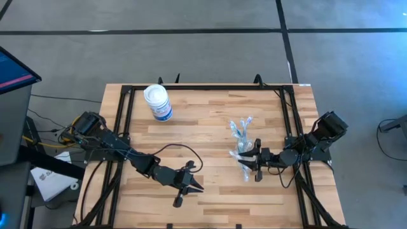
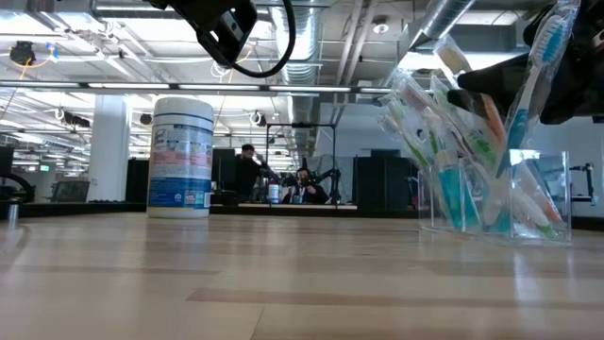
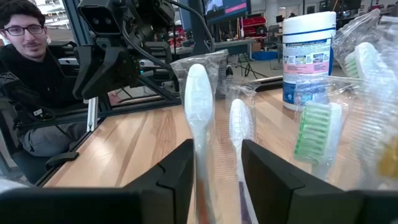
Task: Pick & Place toothbrushing station
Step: Put the orange toothbrush into the transparent organizer, then return to Home Position
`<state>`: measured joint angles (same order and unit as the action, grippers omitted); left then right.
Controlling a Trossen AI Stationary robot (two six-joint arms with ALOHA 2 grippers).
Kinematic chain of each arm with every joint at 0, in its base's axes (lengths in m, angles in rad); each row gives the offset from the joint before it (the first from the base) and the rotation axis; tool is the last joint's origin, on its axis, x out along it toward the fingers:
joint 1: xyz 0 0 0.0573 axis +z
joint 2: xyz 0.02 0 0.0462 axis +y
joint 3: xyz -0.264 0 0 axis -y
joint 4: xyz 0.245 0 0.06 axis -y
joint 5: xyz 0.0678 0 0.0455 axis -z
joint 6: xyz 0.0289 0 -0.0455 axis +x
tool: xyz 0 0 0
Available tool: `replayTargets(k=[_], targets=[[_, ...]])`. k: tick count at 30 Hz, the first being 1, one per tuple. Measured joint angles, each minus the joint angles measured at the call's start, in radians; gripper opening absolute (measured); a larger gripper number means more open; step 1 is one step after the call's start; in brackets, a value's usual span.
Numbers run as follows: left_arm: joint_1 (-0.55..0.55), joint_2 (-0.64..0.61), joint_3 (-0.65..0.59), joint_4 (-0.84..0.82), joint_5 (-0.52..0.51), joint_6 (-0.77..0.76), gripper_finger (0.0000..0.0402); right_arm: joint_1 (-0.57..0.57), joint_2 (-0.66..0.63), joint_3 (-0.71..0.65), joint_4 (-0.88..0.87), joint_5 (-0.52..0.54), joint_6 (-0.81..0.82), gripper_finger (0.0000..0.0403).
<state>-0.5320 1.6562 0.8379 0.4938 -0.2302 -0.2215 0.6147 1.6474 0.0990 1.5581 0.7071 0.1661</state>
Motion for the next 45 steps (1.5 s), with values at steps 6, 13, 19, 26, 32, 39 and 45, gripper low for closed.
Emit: replayTargets(k=[6, 13, 19, 26, 32, 39, 45], targets=[[0.0, 0.0, 0.0, 0.0, 0.0, 0.0, 0.0039, 0.0, 0.0, 0.0, 0.01, 0.0, -0.002, 0.0136], [0.0, 0.0, 0.0, 0.0, 0.0, 0.0, 0.0039, 0.0, 0.0, 0.0, 0.01, 0.0, -0.006, 0.0149], [0.0, 0.0, 0.0, 0.0, 0.0, 0.0, 0.0039, 0.0, 0.0, 0.0, 0.01, 0.0, -0.016, 0.0161], [0.0, 0.0, 0.0, 0.0, 0.0, 0.0, 0.0039, 0.003, -0.075, 0.001, 0.01, 0.001, -0.074, 0.0174], [0.0, 0.0, 0.0, 0.0, 0.0, 0.0, 0.0039, 0.008, -0.163, 0.001, -0.043, 0.001, -0.095, 0.0175], [0.0, 0.0, 0.0, 0.0, 0.0, 0.0, 0.0039, 0.008, -0.247, 0.001, -0.115, 0.001, -0.098, 0.0175], [0.0, 0.0, 0.0, 0.0, 0.0, 0.0, 0.0039, 0.007, -0.31, 0.001, -0.122, 0.001, -0.116, 0.0175]])
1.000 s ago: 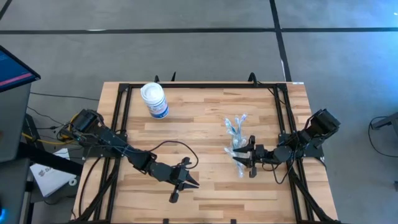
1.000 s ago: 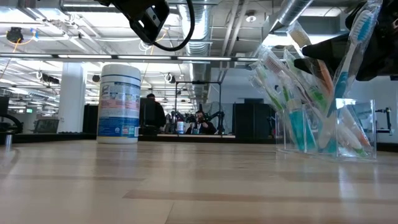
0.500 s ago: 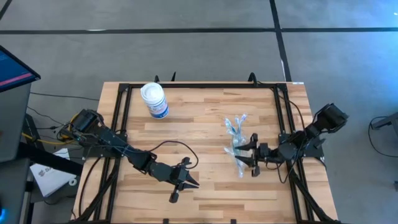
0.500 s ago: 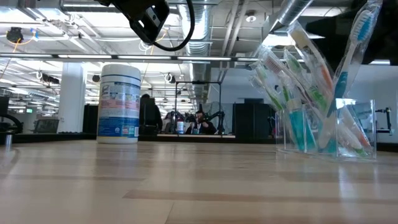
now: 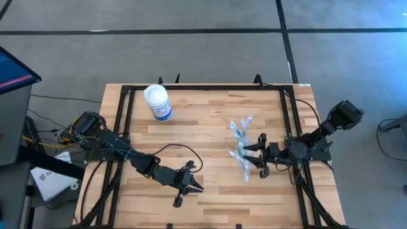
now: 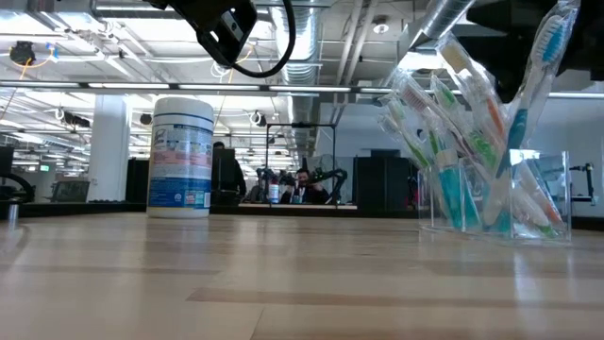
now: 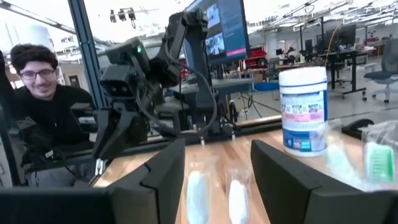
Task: Pick & Place toothbrushing station
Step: Return to Home Position
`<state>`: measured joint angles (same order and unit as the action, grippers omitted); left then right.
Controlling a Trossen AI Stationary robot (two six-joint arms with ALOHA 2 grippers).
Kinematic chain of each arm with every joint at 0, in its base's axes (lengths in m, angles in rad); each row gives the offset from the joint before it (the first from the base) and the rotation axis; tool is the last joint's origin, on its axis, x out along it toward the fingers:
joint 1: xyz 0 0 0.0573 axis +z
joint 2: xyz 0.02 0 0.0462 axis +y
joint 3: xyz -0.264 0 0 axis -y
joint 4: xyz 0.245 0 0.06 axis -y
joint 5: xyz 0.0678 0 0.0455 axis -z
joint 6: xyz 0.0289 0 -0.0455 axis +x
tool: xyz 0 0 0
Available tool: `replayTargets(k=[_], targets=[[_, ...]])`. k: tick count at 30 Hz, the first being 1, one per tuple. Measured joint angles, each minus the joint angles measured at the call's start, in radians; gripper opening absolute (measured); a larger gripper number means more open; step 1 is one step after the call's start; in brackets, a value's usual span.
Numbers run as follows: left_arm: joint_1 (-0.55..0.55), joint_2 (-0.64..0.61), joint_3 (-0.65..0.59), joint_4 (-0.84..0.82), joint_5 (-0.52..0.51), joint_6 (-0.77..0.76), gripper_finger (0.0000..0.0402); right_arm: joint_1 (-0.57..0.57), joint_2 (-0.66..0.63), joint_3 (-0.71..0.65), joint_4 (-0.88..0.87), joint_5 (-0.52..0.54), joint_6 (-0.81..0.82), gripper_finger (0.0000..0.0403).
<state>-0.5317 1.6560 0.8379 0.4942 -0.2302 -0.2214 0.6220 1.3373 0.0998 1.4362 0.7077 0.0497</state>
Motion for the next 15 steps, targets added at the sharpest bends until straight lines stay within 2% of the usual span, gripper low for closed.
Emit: replayTargets(k=[15], targets=[[0.0, 0.0, 0.0, 0.0, 0.0, 0.005, 0.0039, -0.022, -0.186, 0.0, -0.106, 0.0, 0.0, 0.0171]])
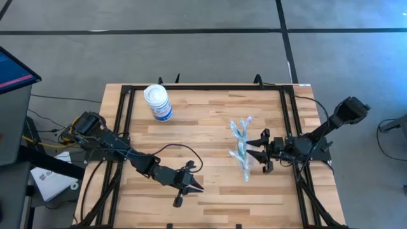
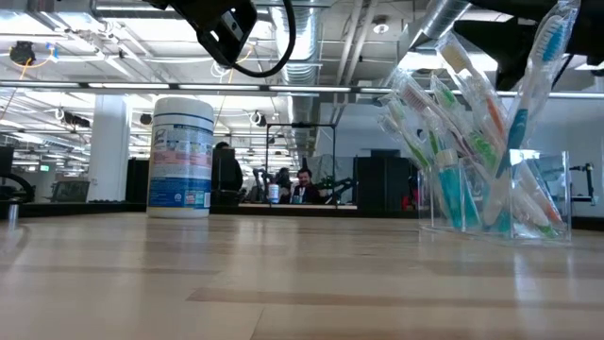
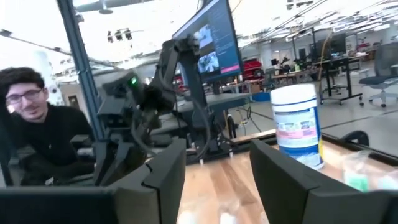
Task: Pick & Place toothbrushing station
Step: Return to Home Position
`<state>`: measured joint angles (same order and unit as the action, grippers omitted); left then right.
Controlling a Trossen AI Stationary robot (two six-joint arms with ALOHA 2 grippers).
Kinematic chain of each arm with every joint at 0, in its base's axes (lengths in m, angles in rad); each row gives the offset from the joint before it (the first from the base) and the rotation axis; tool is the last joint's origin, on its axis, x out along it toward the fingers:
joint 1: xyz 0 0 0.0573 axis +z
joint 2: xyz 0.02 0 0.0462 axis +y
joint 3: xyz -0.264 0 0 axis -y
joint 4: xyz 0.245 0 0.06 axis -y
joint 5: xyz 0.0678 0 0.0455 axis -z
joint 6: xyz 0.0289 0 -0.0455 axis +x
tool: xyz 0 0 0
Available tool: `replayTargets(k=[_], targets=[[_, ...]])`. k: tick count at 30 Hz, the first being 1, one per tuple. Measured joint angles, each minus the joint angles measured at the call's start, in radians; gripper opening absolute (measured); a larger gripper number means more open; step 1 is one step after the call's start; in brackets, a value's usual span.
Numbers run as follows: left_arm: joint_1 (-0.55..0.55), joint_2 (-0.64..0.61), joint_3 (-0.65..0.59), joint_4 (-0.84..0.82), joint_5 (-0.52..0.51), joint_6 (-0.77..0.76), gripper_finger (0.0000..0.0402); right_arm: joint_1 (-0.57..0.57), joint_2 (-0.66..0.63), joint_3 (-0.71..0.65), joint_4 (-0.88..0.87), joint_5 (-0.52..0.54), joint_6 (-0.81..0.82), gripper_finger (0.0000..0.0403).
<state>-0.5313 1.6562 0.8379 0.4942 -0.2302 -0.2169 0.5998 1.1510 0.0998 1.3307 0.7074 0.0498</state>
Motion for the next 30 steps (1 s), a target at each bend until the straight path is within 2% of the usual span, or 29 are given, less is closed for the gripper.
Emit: replayTargets(k=[12, 20, 26, 30], targets=[[0.029, 0.0, 0.0, 0.0, 0.0, 0.003, 0.0039, -0.101, -0.21, 0.037, -0.291, -0.019, 0.002, 0.0135], [0.042, 0.0, 0.0, -0.001, 0.0, 0.031, 0.0039, -0.172, -0.358, 0.089, -0.544, -0.056, -0.011, 0.0135], [0.064, 0.0, 0.0, -0.001, 0.0, 0.033, 0.0039, -0.154, -0.445, 0.09, -0.628, -0.056, -0.087, 0.0126], [0.09, 0.0, 0.0, -0.001, -0.006, 0.033, 0.0039, -0.155, -0.547, 0.09, -0.739, -0.034, -0.098, 0.0113]])
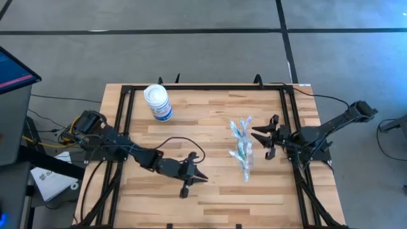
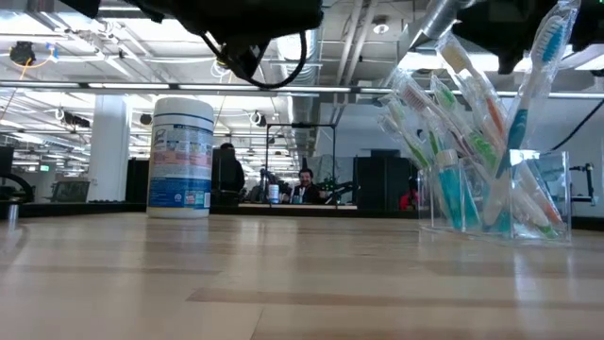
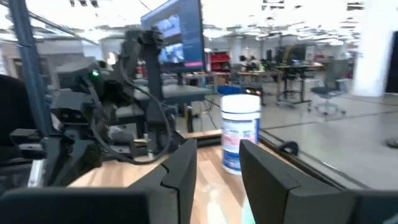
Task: Pick & Place toothbrushing station
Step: Return to Home Position
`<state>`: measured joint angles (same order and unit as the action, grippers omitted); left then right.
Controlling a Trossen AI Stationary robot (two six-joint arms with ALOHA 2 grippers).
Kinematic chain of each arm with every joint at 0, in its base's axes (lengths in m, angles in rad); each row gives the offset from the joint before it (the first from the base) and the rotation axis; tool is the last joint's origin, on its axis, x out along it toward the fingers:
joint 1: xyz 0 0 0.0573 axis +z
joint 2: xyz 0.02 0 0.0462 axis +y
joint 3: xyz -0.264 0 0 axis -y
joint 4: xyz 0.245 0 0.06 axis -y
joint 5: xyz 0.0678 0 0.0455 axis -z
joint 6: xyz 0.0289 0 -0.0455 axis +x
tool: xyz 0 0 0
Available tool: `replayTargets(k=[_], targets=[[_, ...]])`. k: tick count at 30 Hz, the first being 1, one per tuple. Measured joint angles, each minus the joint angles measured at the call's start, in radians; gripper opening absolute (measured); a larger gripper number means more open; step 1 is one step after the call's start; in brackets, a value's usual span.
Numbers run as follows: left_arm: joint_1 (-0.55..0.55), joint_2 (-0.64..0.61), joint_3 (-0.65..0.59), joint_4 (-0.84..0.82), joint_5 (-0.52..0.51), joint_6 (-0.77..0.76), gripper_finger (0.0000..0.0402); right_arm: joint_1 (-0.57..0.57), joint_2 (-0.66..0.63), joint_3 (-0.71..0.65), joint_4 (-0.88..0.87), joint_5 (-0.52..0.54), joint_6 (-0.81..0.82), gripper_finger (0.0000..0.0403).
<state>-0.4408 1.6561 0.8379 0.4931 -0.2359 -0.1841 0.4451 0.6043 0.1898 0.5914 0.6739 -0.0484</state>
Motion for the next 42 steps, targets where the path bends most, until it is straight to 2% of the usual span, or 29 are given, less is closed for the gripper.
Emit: replayTargets(k=[6, 10, 17, 27, 35, 42], targets=[[0.01, -0.032, -0.001, -0.025, -0.006, 0.005, 0.0039, -0.024, -0.092, 0.0, -0.133, 0.003, 0.006, 0.0102], [0.003, -0.109, -0.028, -0.049, -0.065, 0.03, 0.0039, -0.046, -0.138, 0.0, -0.192, -0.019, -0.02, 0.0102], [0.005, -0.339, -0.194, -0.036, -0.184, 0.031, 0.0039, -0.063, -0.229, 0.0, -0.301, -0.019, -0.037, 0.0102], [0.005, -0.606, -0.395, 0.005, -0.267, 0.023, 0.0039, -0.082, -0.478, 0.0, -0.477, -0.008, -0.056, 0.0102], [0.015, -0.732, -0.469, 0.012, -0.28, 0.028, 0.0039, -0.105, -0.602, 0.0, -0.595, -0.007, -0.039, 0.0102], [0.085, -0.813, -0.535, 0.007, -0.275, 0.03, 0.0039, -0.115, -0.6, -0.002, -0.655, -0.011, -0.029, 0.0102]])
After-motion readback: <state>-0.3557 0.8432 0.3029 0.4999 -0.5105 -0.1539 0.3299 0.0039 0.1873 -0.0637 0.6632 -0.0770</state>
